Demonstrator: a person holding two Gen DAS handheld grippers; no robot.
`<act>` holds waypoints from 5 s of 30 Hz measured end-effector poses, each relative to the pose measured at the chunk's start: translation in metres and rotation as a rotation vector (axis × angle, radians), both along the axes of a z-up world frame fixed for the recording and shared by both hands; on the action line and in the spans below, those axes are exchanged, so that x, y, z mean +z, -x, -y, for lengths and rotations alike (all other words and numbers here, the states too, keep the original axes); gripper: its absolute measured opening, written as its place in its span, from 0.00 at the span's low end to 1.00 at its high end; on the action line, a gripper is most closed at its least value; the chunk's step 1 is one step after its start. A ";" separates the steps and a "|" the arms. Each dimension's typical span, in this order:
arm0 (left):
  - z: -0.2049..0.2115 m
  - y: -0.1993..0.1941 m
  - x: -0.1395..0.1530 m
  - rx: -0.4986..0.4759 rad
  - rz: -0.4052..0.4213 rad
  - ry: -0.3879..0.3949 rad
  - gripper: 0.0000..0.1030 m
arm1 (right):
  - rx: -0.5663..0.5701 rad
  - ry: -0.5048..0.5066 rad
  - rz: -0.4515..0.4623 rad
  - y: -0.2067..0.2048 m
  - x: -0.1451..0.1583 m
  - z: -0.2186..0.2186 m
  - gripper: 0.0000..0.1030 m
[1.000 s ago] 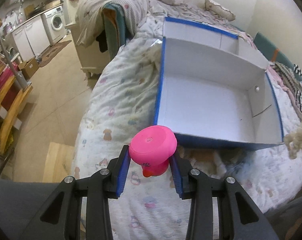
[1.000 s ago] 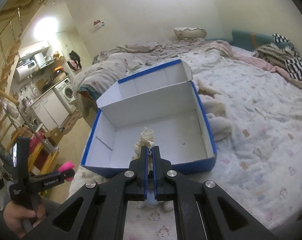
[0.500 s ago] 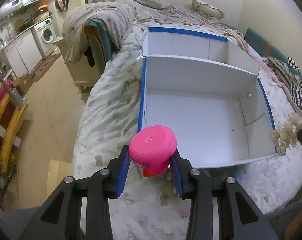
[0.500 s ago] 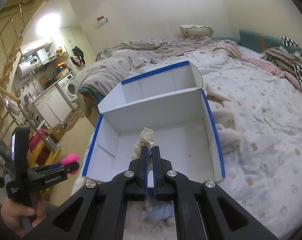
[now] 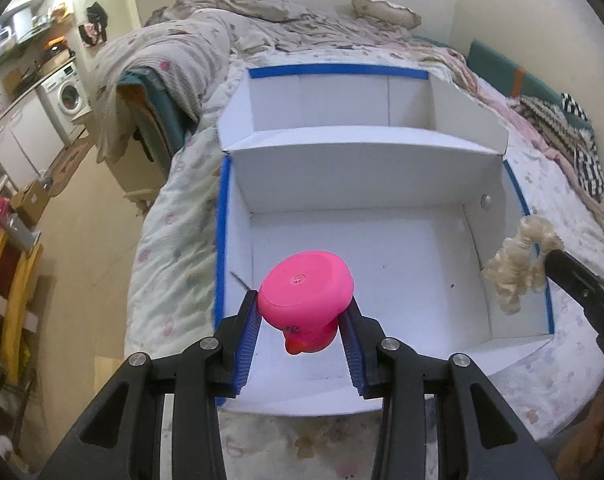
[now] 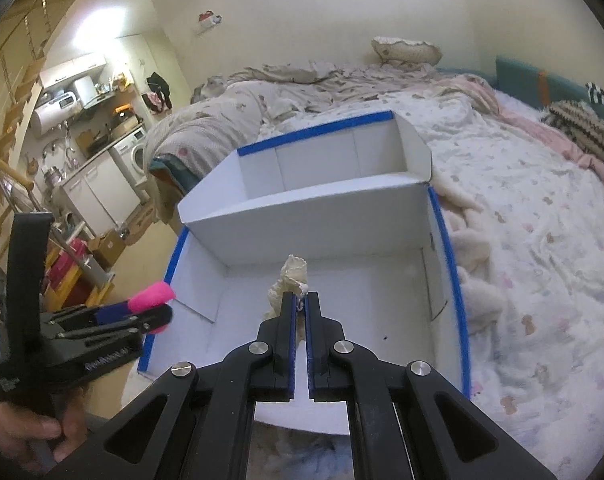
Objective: Organize soft objects
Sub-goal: 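Lift the pink toy with the left tool over the box while the right tool carries the scrunchie there, then open the left tool to drop the pink toy while the right tool releases the scrunchie into the box, then move both tools back out to the items beside the box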
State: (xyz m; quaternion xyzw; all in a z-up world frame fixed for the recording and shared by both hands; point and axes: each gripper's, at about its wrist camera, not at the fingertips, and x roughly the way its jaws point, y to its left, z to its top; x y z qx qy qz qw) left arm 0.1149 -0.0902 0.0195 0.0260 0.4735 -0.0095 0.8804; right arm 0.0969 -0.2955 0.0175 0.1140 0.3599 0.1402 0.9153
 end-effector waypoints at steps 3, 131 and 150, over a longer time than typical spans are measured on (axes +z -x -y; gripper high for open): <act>0.006 -0.009 -0.011 -0.009 -0.019 -0.010 0.34 | 0.001 0.012 -0.026 -0.007 -0.013 -0.002 0.06; -0.066 0.067 -0.096 0.188 -0.211 0.180 0.70 | -0.132 -0.099 -0.396 0.048 -0.080 0.043 1.00; -0.016 0.037 -0.159 0.153 -0.426 0.212 0.10 | -0.162 -0.129 -0.531 0.035 -0.114 0.059 1.00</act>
